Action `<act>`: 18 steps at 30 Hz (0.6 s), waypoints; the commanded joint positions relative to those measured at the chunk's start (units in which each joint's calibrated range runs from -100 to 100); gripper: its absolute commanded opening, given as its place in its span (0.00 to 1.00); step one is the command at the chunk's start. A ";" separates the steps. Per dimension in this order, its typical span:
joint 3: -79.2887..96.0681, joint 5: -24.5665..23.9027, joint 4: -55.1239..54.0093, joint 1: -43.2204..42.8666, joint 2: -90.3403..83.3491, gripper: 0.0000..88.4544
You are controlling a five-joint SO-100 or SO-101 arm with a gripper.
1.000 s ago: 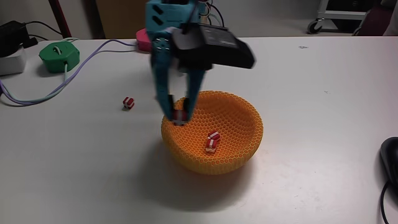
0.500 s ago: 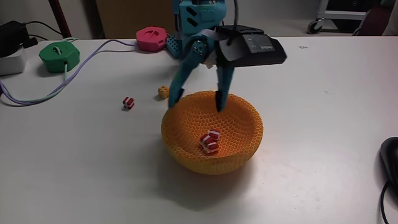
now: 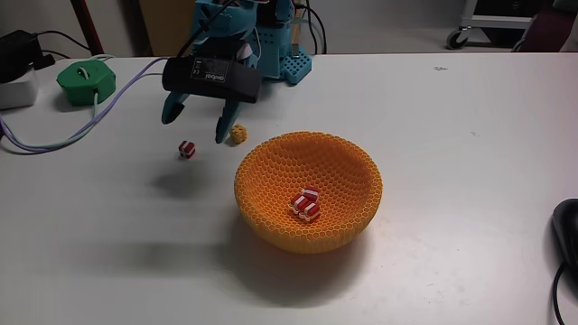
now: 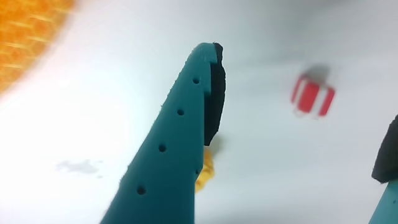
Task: Place cube pieces into the yellow basket
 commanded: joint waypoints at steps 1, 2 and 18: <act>5.34 1.51 -11.03 3.36 -0.98 0.50; 6.59 2.30 -13.21 4.48 -0.51 0.50; 16.03 5.96 -18.94 13.52 0.92 0.47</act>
